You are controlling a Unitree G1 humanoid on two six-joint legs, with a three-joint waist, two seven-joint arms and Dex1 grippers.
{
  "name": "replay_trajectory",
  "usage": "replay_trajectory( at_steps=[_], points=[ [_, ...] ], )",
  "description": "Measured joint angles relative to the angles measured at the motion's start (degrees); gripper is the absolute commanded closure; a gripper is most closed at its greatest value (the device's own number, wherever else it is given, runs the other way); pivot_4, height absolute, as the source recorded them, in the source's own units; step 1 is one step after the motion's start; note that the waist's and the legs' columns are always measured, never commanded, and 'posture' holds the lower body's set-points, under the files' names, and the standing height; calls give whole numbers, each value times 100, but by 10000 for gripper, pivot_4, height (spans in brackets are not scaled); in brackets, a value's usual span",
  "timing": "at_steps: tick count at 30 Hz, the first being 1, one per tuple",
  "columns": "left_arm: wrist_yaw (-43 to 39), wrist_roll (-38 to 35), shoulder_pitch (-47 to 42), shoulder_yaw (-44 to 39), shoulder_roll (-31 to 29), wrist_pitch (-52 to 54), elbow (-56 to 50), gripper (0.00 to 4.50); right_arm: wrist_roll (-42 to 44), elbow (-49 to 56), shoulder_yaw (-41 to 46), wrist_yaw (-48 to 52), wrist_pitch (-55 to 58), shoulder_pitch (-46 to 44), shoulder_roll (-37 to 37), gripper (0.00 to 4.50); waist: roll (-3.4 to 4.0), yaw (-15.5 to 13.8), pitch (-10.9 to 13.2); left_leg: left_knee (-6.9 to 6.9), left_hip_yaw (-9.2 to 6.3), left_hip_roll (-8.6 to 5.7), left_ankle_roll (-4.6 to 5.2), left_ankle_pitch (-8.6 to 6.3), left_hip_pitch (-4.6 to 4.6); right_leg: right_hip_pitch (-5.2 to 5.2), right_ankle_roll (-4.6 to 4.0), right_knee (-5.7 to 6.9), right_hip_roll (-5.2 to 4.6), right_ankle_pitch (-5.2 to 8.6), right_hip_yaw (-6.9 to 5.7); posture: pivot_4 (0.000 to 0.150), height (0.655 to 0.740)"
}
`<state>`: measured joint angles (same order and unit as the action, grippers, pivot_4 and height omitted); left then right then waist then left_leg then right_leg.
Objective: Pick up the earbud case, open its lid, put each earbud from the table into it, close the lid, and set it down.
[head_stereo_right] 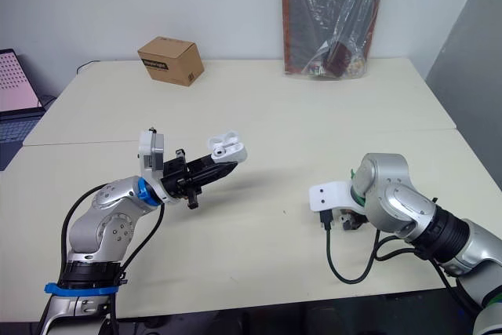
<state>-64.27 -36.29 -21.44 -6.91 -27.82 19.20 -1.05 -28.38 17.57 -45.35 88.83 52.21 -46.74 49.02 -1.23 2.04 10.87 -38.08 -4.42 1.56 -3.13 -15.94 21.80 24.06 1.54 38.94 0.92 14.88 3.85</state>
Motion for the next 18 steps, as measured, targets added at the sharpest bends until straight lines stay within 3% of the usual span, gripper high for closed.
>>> replay_trajectory(
  at_steps=[13, 18],
  points=[
    [10, 2, 0, 0, 2, 0, 0, 37395, 21, 18, -167, -2, 55, -100, 7, 24493, 0, -2, 0, 0, -2, 0, 0, 0, 0, 0, 0, 0, 0, 0, -2, 1500, 7400],
    [11, 3, 0, 0, 2, 0, 0, 37395, 17, 20, -195, -2, 22, -107, 11, 40414, 0, -1, 0, -1, -1, 0, 0, 0, -1, -1, 0, 0, 0, 0, -2, 1500, 7400]
  ],
)
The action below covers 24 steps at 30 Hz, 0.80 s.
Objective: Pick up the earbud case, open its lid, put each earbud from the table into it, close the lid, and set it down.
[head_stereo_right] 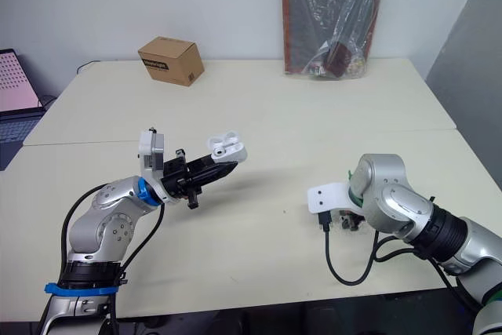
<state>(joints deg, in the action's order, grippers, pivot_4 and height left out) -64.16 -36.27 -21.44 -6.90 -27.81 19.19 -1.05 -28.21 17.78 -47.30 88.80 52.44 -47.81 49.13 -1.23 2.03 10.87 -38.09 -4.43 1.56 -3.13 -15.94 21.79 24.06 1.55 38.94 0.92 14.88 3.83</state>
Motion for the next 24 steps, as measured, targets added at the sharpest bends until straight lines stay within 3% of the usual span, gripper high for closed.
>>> replay_trajectory(
  at_steps=[13, 21, 24],
  points=[
    [-32, 48, -32, -2, -1, -117, 144, 37395, 35, 115, 117, -33, 109, 18, 65, 41181, 0, -4, 0, 0, 0, -1, 0, 0, 2, 2, 0, 0, -1, 0, 0, 1500, 7400],
    [-160, 134, -147, 0, 6, -388, 563, 37395, 682, 591, 1935, -1338, 552, 1104, -503, 41181, -2, -19, -1, 4, -7, -3, 0, 0, 10, 3, -2, 0, -3, -1, -5, 1500, 7400],
    [-179, 168, -158, -1, 5, -471, 678, 37395, 1181, 912, 2891, -2018, 583, 1827, -1378, 41181, -3, -7, -2, 7, -4, -1, 0, 0, 9, 5, -2, 1, -1, -1, -2, 1500, 7400]
  ],
)
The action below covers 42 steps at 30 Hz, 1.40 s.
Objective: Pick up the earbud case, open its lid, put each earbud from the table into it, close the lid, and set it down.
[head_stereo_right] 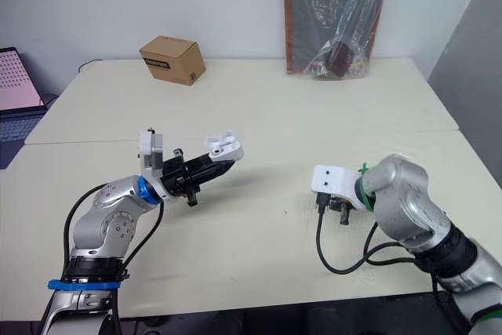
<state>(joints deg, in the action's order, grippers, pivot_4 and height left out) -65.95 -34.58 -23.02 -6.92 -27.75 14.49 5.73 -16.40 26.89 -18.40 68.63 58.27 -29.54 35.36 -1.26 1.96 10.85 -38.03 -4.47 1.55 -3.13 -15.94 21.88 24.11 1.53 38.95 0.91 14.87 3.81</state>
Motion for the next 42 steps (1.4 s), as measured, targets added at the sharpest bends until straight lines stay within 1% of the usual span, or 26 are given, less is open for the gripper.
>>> replay_trajectory(
  at_steps=[2, 5, 7, 11, 13, 16, 21, 26, 29, 35, 42],
  points=[
    [-49, 24, -62, 16, 7, -25, 109, 37395, 447, 362, 657, -547, 43, 318, -1023, 41181, 1, 21, 0, 2, -3, 4, 0, 0, -1, 2, 0, 5, 5, 0, -1, 1500, 7400],
    [-103, 78, -90, 26, 10, -83, 186, 37395, 878, 681, 1232, -1066, 141, 367, -1724, 41181, 2, 13, 1, -3, -6, 2, -1, 1, -1, -3, 0, 3, 4, 0, -4, 1500, 7400],
    [-118, 89, -95, 25, 10, -144, 238, 37395, 1256, 871, 1726, -1436, 410, 373, -2345, 41181, 2, 4, 1, -3, -4, -1, -1, 1, -2, -4, 0, 3, 2, 0, -2, 1500, 7400],
    [-168, 122, -148, 28, 17, -199, 404, 37395, 1984, 1189, 2075, -1923, 827, 374, -3104, 41181, 3, 4, 0, 0, -6, 2, -1, 1, -2, -2, -1, 4, 4, 0, -5, 1500, 7400],
    [-226, 139, -183, 35, 16, -220, 431, 37395, 2247, 1226, 2194, -2155, 1161, 275, -3296, 41181, 3, 5, 1, 0, -5, 1, -1, 1, -2, -2, -1, 4, 3, 0, -3, 1500, 7400],
    [-258, 178, -256, 42, 15, -224, 460, 37395, 2500, 1225, 2241, -2493, 1400, 1, -3384, 41181, 4, 7, 0, 0, -5, 0, -1, 1, -3, -2, -1, 4, 3, 0, -3, 1500, 7400],
    [-349, 212, -335, 95, 16, -220, 592, 37395, 2771, 1169, 2198, -3100, 1494, -341, -3556, 41181, 5, 30, 0, 4, -5, 1, -1, 1, -1, 1, -1, 3, 4, 0, -4, 1500, 7400],
    [-379, 212, -432, 172, 19, -184, 592, 37395, 2888, 1104, 1781, -3614, 1308, -579, -3499, 41181, 5, 56, 0, 6, -5, 1, -1, 1, 0, 1, -1, 3, 3, 0, -4, 1500, 7400],
    [-385, 210, -476, 221, 33, -79, 592, 37395, 2891, 848, 1574, -3879, 1157, -759, -3350, 41181, 5, 59, 0, 5, -5, 0, -1, 1, 1, 1, -1, 2, 2, 0, -3, 1500, 7400],
    [-446, 210, -527, 246, 33, 27, 592, 37395, 2994, 494, 1476, -4173, 802, -996, -3368, 41181, 5, 84, 0, 8, -6, 2, 0, 0, 1, 3, -1, 2, 3, 0, -4, 1500, 7400],
    [-458, 210, -616, 253, 35, 91, 592, 37395, 3067, 98, 1250, -4382, 362, -1009, -3237, 41181, 5, 90, 0, 8, -5, 1, 0, 0, 2, 3, -1, 1, 2, 0, -3, 1500, 7400]
  ],
)
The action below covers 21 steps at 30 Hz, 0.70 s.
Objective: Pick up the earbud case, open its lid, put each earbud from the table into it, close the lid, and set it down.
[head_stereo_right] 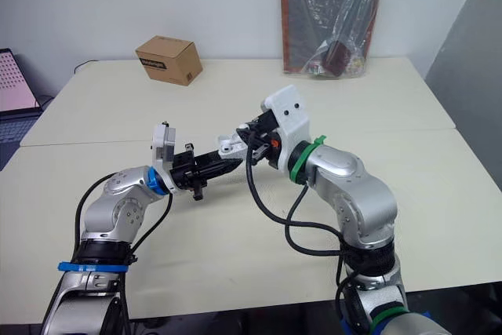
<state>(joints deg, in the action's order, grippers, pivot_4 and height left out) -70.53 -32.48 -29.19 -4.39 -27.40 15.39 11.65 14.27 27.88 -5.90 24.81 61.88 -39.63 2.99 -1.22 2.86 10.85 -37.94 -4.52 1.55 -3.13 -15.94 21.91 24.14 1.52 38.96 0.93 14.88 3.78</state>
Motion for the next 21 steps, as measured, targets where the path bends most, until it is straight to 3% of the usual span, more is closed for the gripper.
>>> replay_trajectory(
  at_steps=[21],
  points=[
    [202, -59, -45, -22, 72, 255, -23, 37395, 48, -189, -583, -230, -383, 4, 479, 41181, 0, 8, 0, 0, 0, 0, 0, 0, 1, 1, 1, -1, 1, 0, 0, 1500, 7400]
  ],
)
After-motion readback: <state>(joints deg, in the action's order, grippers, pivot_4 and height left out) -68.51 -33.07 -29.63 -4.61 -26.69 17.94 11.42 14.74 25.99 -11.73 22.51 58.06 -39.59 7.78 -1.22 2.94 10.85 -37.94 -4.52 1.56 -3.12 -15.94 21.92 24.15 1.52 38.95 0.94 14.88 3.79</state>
